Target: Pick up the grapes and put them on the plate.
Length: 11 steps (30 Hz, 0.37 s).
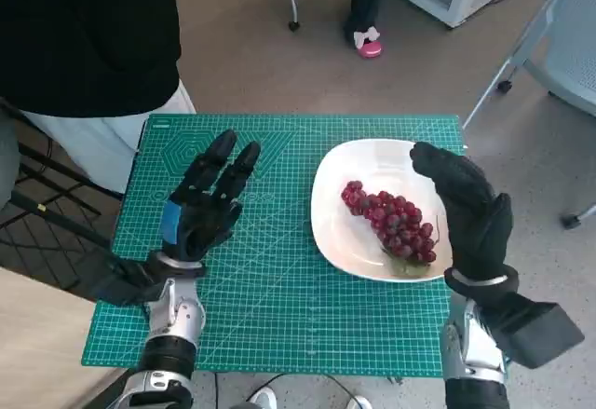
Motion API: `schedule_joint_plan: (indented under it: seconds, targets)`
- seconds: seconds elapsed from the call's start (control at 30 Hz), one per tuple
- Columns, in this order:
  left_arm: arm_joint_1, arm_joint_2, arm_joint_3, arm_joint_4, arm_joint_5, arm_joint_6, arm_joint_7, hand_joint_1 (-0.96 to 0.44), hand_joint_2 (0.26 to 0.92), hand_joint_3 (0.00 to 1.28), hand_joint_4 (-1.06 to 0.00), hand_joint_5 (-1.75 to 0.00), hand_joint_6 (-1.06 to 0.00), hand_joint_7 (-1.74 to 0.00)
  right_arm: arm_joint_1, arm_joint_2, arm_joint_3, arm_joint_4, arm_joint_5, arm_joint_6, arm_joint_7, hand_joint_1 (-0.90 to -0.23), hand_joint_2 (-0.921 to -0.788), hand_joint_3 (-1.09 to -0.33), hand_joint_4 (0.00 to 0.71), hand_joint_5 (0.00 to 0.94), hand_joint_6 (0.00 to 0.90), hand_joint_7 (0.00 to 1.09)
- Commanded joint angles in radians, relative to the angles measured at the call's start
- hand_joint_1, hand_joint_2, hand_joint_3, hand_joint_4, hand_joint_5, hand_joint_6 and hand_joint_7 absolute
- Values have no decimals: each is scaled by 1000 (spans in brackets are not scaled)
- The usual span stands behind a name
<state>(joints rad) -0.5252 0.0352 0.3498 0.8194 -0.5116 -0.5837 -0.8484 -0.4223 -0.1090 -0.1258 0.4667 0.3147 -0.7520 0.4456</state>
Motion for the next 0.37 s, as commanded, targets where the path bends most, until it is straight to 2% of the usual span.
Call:
schedule_joint_plan:
  seconds: [0.03, 0.37]
  targets:
    - [23, -6, -14, -18, 19, -11, 17, -475, 921, 286, -343, -2, -475, -19, 10, -5, -13, 20, 21, 9, 23, -630, -921, -862, 385, 0, 128, 260]
    - [50, -12, -40, -49, 34, -17, 29, -480, 921, 277, -342, -1, -478, -17, 15, -3, -21, 24, 45, 18, 53, -631, -921, -867, 385, 0, 125, 267]
